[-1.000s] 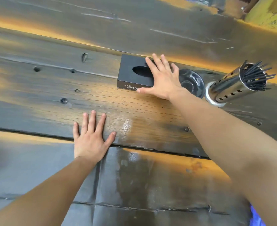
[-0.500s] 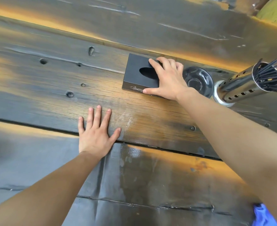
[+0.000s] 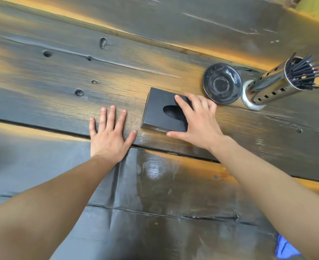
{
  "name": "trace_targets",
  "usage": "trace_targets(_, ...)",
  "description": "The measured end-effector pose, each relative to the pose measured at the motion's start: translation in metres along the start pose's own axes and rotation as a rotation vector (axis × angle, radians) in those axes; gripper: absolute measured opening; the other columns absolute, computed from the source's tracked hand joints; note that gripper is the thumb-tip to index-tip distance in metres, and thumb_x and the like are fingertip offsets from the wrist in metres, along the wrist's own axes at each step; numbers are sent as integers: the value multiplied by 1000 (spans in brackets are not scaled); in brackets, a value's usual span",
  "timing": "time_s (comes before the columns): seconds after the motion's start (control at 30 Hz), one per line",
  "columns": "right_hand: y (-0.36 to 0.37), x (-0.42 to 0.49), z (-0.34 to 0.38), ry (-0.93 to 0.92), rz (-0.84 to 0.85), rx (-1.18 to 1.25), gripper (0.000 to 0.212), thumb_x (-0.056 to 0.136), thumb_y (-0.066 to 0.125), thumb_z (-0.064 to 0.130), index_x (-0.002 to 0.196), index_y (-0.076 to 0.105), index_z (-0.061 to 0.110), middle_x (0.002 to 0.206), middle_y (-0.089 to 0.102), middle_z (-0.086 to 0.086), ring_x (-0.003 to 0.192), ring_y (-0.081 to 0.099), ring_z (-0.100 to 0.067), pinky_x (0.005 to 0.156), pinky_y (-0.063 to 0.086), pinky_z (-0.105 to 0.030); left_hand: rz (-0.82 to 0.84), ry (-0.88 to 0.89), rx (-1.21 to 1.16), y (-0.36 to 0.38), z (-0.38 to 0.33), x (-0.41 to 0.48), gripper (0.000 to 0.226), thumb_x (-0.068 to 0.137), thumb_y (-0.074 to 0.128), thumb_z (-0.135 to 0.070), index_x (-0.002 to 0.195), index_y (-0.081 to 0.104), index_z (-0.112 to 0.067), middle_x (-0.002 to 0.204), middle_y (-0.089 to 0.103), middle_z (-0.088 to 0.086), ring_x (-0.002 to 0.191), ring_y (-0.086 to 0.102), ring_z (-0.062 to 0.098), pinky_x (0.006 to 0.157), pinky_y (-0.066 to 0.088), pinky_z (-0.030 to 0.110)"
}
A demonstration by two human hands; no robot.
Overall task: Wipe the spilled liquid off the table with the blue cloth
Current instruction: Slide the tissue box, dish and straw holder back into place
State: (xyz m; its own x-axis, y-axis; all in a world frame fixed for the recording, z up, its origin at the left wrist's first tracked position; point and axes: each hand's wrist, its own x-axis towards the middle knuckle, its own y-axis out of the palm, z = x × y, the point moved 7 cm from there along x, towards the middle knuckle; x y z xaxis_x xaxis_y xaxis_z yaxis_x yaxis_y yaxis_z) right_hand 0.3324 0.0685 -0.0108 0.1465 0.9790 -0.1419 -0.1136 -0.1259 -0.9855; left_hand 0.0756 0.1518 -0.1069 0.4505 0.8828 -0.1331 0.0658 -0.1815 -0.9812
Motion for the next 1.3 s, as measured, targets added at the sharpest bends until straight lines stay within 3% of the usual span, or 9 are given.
trace_targets(0.83,25,-37,18,3,25,-40,118,66,52,94,160,29,26,157,38,-14,144,35,-35,115,26,-54,2,10,-16,3,2,0,68,101,13,-67,162,8,-38,172,3,-3,159,-5,23,124,-2,57)
trace_targets(0.97,20,-44,16,30,43,-1,122,65,46,98,162,24,27,168,26,-12,157,21,-32,119,21,-55,-16,-4,-117,-10,2,-10,63,103,24,-54,159,29,-27,170,17,0,159,5,21,126,3,53)
trace_targets(1.1,6,-57,-7,115,-76,130,103,78,44,91,159,31,29,168,29,-3,156,23,-26,117,24,-51,-79,-144,-245,-13,-5,-60,63,98,38,-49,149,43,-12,163,32,8,156,19,22,126,8,51)
trace_targets(1.3,5,-81,-87,380,-162,228,80,94,44,73,155,40,22,156,46,-3,143,39,-24,111,35,-50,-43,-192,-256,8,-82,-139,74,92,49,-53,150,40,-8,163,30,10,155,20,26,123,12,54)
